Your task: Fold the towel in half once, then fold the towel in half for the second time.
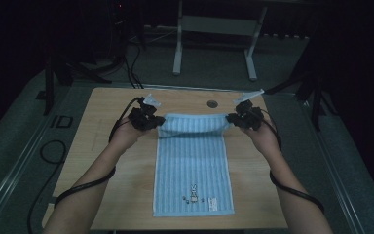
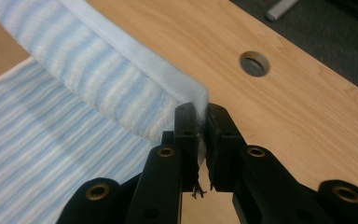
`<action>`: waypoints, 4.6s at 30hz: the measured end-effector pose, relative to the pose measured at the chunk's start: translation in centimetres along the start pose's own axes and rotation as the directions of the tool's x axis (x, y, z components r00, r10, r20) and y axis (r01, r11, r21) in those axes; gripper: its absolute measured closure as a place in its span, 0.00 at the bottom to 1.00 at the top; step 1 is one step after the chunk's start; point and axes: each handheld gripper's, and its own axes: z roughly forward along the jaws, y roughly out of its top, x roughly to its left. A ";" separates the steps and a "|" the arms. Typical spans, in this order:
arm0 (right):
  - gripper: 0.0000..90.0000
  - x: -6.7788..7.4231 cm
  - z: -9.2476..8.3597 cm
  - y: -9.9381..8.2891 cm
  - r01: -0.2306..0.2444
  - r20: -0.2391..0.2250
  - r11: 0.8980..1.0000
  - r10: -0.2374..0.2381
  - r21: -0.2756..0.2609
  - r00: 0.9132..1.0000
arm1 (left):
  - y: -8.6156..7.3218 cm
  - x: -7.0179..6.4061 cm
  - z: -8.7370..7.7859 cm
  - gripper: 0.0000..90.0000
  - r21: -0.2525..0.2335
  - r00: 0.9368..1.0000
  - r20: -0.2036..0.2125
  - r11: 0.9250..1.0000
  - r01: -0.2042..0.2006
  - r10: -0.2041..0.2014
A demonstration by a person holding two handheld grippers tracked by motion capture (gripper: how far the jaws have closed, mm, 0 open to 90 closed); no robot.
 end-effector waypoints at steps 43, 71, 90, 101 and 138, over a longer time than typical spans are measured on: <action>0.92 11.3 -3.0 -15.6 0.004 -0.251 1.000 -0.001 0.010 0.968 | -12.3 -8.7 -0.4 0.72 0.178 0.966 0.256 0.982 -0.063 0.016; 0.92 10.3 -2.6 -14.0 0.012 -0.233 1.000 -0.010 0.010 0.972 | -9.4 -7.3 2.6 0.93 0.239 0.955 0.293 0.964 -0.114 0.041; 0.92 6.5 -9.6 -9.8 -0.080 -0.190 0.963 0.030 -0.257 0.981 | -5.3 -8.8 -6.0 0.92 0.000 0.961 0.202 0.981 -0.192 0.188; 0.87 13.8 -4.7 -20.0 -0.053 -0.326 0.995 0.079 0.088 0.942 | -13.2 -12.9 -1.9 0.81 0.207 0.916 0.364 0.943 -0.259 0.171; 0.57 0.7 2.1 -11.3 -0.133 -0.176 0.983 0.154 0.125 0.972 | -6.7 -1.4 3.5 0.45 0.160 0.985 0.174 0.987 -0.013 -0.015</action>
